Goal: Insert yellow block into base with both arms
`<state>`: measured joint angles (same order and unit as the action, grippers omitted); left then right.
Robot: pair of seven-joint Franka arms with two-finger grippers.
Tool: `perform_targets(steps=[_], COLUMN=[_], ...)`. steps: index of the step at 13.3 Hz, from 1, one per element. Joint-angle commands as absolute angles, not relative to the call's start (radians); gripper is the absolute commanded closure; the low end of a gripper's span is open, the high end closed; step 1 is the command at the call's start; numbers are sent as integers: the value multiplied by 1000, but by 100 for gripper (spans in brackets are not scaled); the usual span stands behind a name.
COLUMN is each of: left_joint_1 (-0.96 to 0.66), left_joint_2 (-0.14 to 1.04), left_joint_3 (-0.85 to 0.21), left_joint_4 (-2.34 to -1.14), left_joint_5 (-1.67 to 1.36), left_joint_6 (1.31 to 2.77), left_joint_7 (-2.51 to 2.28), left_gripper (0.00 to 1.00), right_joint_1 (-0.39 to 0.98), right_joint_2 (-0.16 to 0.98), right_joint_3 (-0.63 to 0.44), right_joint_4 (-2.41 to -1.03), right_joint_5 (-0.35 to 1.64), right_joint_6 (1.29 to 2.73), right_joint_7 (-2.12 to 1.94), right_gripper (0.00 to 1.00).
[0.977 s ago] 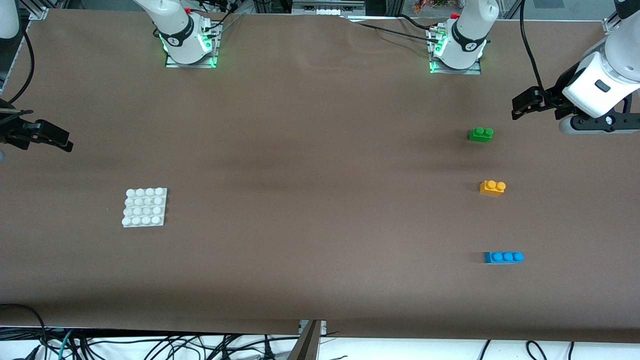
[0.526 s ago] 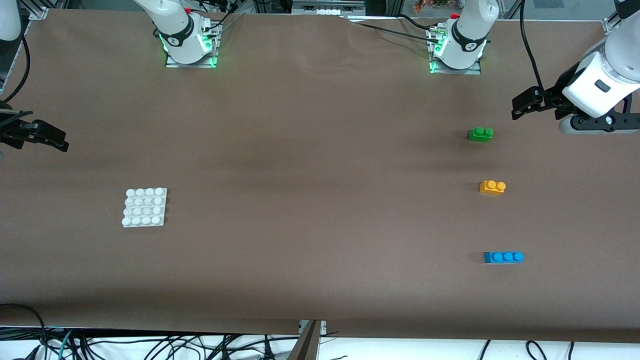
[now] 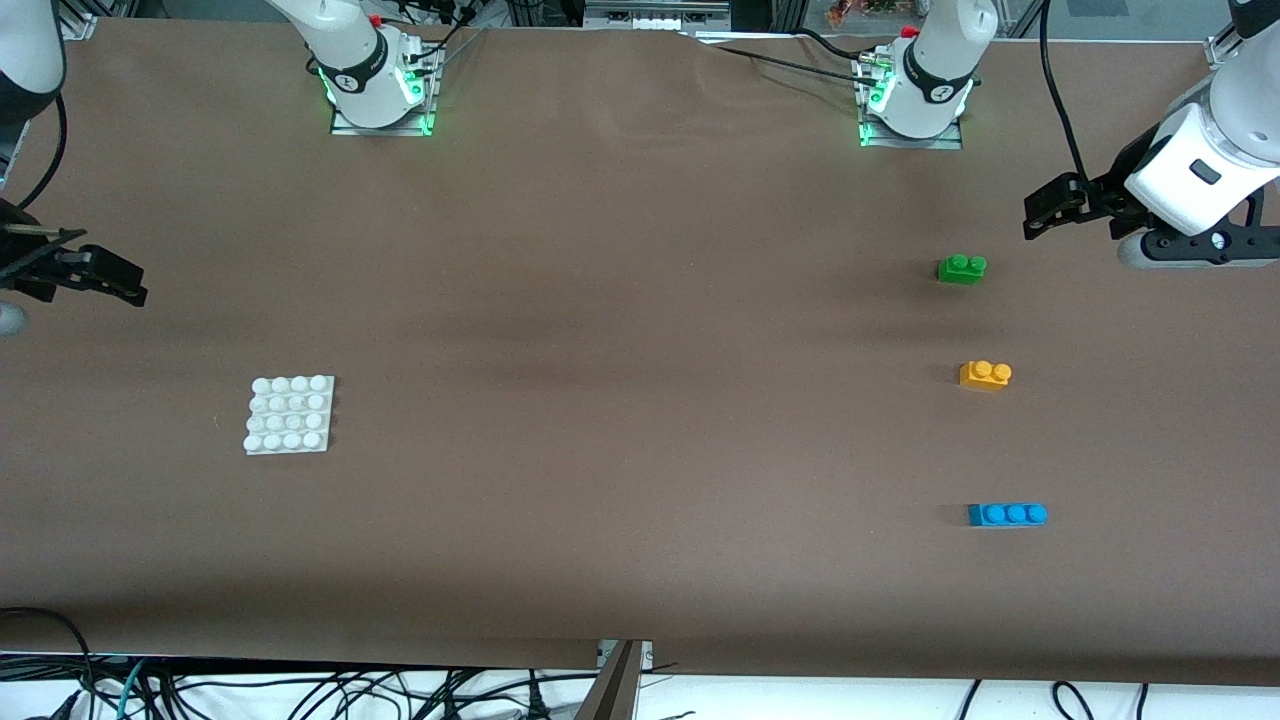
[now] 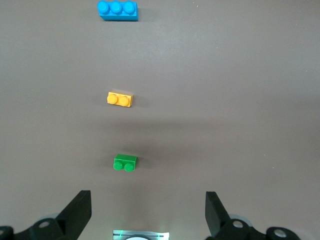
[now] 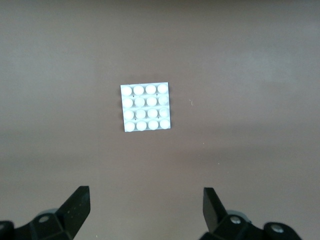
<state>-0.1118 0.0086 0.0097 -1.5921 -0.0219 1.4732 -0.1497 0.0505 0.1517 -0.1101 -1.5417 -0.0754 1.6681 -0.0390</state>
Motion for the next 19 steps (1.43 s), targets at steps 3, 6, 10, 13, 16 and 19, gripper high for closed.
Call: perform_targets(steps=[3, 6, 10, 13, 16, 19], left_joint_1=[-107, -106, -107, -107, -106, -106], left_joint_2=[8, 8, 8, 8, 8, 8], left_joint_3=[5, 5, 5, 5, 5, 5], left_joint_4=[-1578, -1578, -1578, -1578, -1578, -1578], left_joint_5=[-38, -38, -38, -38, -38, -40], left_joint_6=[1468, 1468, 1468, 1468, 1468, 1468], left_joint_7=[-155, -155, -153, -153, -153, -153], left_gripper=[0, 0, 0, 0, 0, 0], right_joint_1=[34, 31, 29, 21, 18, 20], right_joint_2=[271, 348, 440, 546, 615, 623], right_joint_3=[-117, -133, -133, -133, -133, -132], right_joint_4=[-1520, -1526, -1606, -1612, -1618, -1706], right_joint_5=[-95, -94, -80, -69, -38, -35], right_joint_6=[1663, 1699, 1888, 2003, 2091, 2219], right_joint_7=[-28, -20, -18, -15, -14, 18], right_gripper=[0, 0, 0, 0, 0, 0])
